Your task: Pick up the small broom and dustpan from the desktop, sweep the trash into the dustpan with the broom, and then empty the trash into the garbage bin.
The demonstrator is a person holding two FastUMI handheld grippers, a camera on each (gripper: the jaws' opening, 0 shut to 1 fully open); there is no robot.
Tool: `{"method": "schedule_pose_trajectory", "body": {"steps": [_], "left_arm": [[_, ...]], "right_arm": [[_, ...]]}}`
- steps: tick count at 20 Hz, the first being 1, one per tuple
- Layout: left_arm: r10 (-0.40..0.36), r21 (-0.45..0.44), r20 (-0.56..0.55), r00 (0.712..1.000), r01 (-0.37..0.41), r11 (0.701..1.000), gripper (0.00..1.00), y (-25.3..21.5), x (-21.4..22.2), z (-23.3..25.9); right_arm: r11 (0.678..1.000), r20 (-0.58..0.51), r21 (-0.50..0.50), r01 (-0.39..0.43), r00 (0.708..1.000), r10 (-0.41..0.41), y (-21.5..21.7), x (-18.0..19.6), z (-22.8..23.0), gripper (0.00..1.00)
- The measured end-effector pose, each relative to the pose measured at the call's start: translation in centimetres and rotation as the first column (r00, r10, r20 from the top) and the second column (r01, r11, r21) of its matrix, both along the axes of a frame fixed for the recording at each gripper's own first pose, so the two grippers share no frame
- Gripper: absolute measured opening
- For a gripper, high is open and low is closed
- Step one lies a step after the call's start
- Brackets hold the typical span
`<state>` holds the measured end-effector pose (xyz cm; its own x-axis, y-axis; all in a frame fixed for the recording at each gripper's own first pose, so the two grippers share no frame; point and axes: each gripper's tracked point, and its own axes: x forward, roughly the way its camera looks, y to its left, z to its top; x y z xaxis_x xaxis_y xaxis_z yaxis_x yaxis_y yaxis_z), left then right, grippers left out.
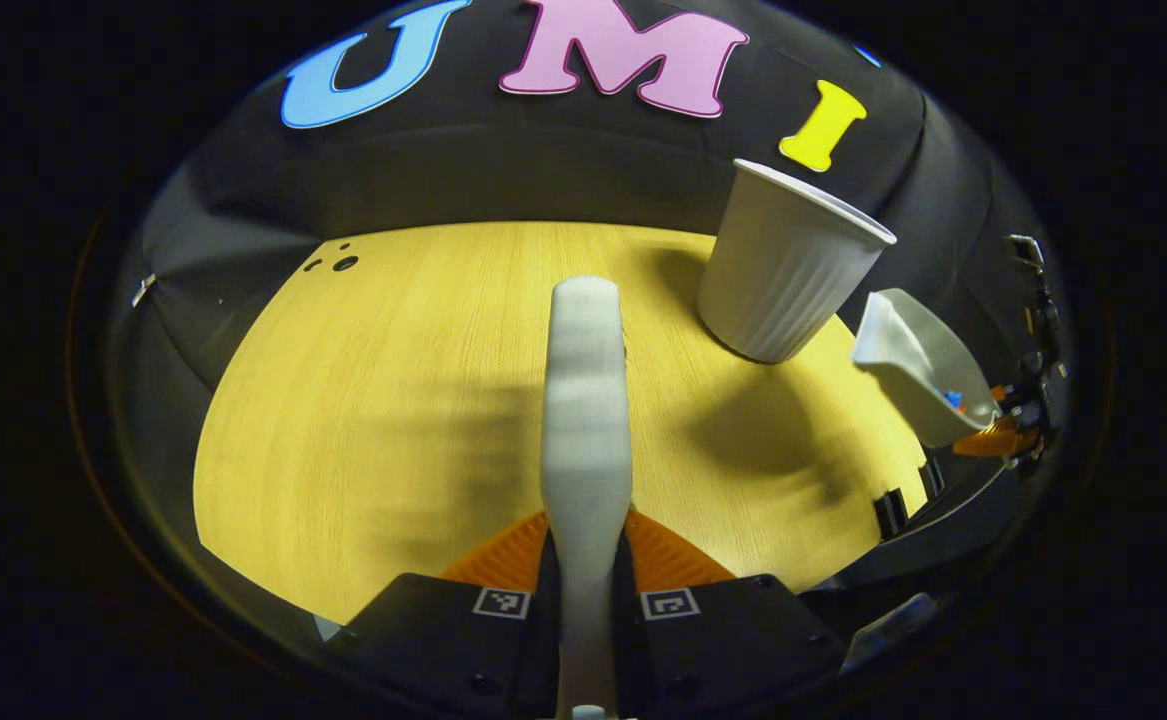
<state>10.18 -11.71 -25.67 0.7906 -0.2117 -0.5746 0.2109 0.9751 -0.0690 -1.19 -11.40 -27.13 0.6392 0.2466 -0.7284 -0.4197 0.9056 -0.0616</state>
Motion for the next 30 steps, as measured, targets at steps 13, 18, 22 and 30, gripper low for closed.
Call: {"method": "schedule_pose_trajectory", "body": {"steps": [13, 18, 22, 30], "left_arm": [[0.013, -0.133, -0.031, 0.999, -0.017, 0.991, 0.26, 1.9, -0.3, -1.5], [0.117, -0.194, -0.013, 0.993, -0.117, 0.974, 0.26, 4.8, -1.3, -0.7], [0.171, -0.197, -0.010, 0.985, -0.170, 0.966, 0.26, 7.6, -2.4, -0.5], [0.257, -0.239, -0.013, 0.966, -0.252, 0.938, 0.26, 12.1, -3.2, -0.1]], "right_arm": [[0.997, 0.093, -0.037, 0.062, 0.994, -0.059, 0.2, 2.6, 11.8, 0.35], [0.987, 0.169, -0.075, 0.139, 0.978, -0.124, -1.0, 10.5, 14.0, 0.35], [0.973, 0.215, -0.136, 0.185, 0.965, -0.153, -2.3, 16.6, 13.4, 0.36], [0.937, 0.229, -0.227, 0.264, 0.950, -0.212, -4.5, 22.6, 11.3, 0.36]]}}
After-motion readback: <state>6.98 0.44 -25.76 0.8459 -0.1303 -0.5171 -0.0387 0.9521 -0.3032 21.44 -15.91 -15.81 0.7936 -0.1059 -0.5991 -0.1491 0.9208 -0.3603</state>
